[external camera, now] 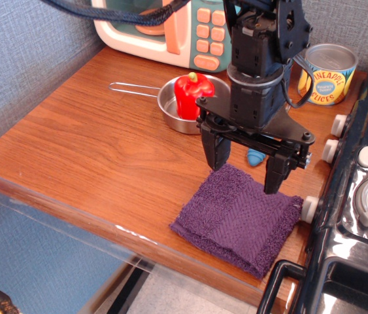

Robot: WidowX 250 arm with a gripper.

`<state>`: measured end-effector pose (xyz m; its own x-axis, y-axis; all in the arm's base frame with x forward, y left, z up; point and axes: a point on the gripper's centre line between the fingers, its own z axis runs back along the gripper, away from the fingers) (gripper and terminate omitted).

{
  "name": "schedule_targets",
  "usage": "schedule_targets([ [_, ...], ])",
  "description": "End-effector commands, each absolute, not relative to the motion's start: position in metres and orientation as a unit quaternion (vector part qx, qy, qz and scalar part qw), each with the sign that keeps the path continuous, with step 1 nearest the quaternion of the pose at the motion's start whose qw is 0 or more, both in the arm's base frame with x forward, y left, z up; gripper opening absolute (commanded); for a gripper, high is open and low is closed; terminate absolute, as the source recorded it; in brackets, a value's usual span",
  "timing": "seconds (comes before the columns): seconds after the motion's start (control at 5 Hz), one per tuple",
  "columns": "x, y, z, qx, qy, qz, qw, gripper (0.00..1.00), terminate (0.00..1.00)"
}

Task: Pick up the spoon and put it in front of the microwave.

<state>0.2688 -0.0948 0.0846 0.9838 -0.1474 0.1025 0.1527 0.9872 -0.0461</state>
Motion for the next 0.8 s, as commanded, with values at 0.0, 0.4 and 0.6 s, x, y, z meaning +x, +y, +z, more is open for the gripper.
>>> schedule_targets([
  [0.0, 0.269, -0.095, 0.085, -0.027, -0.049, -0.075, 0.996, 1.00, 0.00],
  [0.4, 0.334, -0.082, 0.071, -0.015, -0.071, -0.037, 0.997, 1.00, 0.00],
  [0.6, 0.360, -0.070, 0.074, -0.001, -0.089, -0.012, 0.996, 1.00, 0.00],
])
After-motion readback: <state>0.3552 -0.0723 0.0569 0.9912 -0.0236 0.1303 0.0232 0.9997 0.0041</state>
